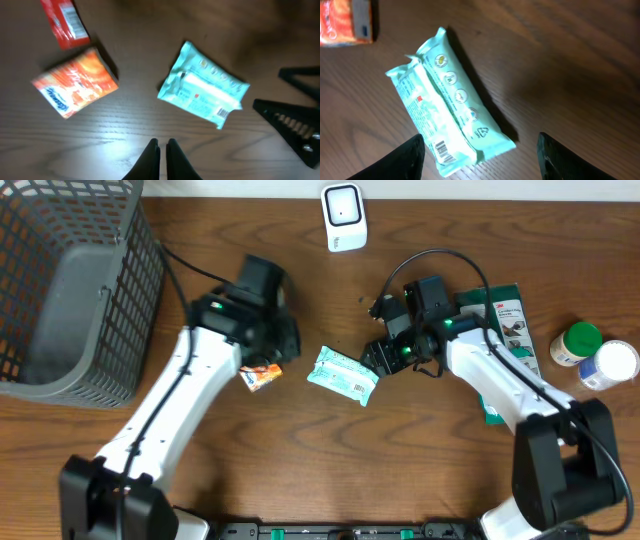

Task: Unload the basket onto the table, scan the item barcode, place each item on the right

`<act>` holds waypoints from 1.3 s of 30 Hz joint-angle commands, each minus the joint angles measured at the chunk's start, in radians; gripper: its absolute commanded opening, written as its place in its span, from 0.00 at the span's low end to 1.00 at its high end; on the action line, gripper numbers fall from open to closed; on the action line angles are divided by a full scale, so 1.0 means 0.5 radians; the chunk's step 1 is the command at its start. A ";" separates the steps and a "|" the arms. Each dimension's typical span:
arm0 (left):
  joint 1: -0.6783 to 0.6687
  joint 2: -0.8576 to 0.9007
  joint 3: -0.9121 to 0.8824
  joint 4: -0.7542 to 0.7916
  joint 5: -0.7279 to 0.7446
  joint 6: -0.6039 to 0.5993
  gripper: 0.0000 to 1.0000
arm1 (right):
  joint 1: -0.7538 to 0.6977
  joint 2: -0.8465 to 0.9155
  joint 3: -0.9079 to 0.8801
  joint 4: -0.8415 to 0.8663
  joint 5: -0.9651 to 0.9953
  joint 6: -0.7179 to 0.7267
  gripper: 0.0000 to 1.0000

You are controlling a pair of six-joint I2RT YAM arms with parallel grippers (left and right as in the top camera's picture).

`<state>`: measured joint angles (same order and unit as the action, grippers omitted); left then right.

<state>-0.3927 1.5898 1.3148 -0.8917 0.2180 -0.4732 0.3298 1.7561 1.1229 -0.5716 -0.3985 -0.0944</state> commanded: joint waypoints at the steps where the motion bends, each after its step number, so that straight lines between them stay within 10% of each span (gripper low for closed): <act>1: -0.161 0.137 -0.140 0.085 -0.162 -0.217 0.08 | -0.005 0.061 0.009 0.037 -0.173 -0.121 0.67; 25: -0.323 0.900 -0.217 0.561 -0.162 -0.337 0.08 | -0.243 0.393 0.000 0.054 -0.732 -0.362 0.65; 39: -0.258 0.702 -0.148 0.483 -0.146 -0.146 0.07 | -0.257 0.517 0.000 -0.010 -0.978 -0.246 0.67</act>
<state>-0.5446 1.9644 1.2404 -0.6220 0.1585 -0.5758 0.2104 1.9965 1.1229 -0.5686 -0.8604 -0.2375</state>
